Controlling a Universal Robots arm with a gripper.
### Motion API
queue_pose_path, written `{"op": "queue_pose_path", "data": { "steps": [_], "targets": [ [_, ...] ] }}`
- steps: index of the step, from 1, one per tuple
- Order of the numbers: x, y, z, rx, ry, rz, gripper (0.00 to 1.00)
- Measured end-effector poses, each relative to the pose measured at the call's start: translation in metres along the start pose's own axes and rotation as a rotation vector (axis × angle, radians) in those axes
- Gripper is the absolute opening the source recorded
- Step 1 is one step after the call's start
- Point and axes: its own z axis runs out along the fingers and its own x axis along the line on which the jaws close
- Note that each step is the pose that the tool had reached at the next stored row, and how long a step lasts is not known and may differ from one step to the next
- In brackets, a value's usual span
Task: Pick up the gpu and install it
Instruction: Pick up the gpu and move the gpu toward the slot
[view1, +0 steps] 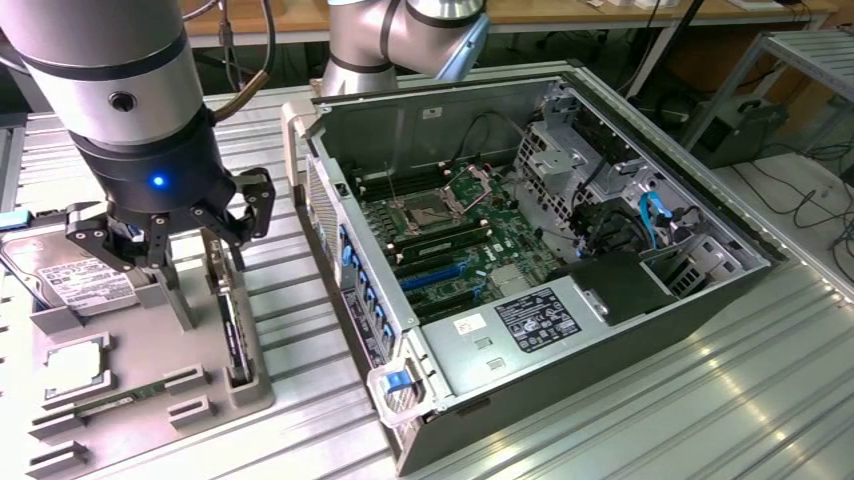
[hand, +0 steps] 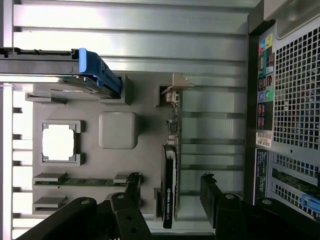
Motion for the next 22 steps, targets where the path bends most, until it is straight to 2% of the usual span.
{"op": "queue_pose_path", "data": {
  "steps": [13, 22],
  "targets": [
    [0.000, -0.0038, 0.0084, 0.0000, -0.0001, 0.000, 0.60],
    [0.001, -0.0118, 0.0134, -0.0001, -0.0002, 0.000, 0.60]
  ]
}}
